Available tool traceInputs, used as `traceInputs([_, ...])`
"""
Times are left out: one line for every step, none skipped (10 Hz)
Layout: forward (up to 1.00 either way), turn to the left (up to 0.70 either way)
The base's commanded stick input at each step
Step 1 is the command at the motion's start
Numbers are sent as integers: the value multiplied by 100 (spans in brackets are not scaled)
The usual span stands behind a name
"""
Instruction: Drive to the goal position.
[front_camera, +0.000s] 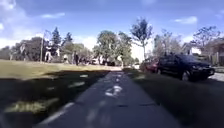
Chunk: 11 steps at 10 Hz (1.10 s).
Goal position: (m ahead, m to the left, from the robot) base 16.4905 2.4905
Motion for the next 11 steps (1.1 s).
traceInputs([100,-7])
traceInputs([100,-18])
traceInputs([100,-11])
traceInputs([100,-1])
traceInputs([100,-1])
traceInputs([100,-1])
traceInputs([100,-1])
traceInputs([100,-1])
traceInputs([100,-1])
traceInputs([100,-1])
traceInputs([100,-2])
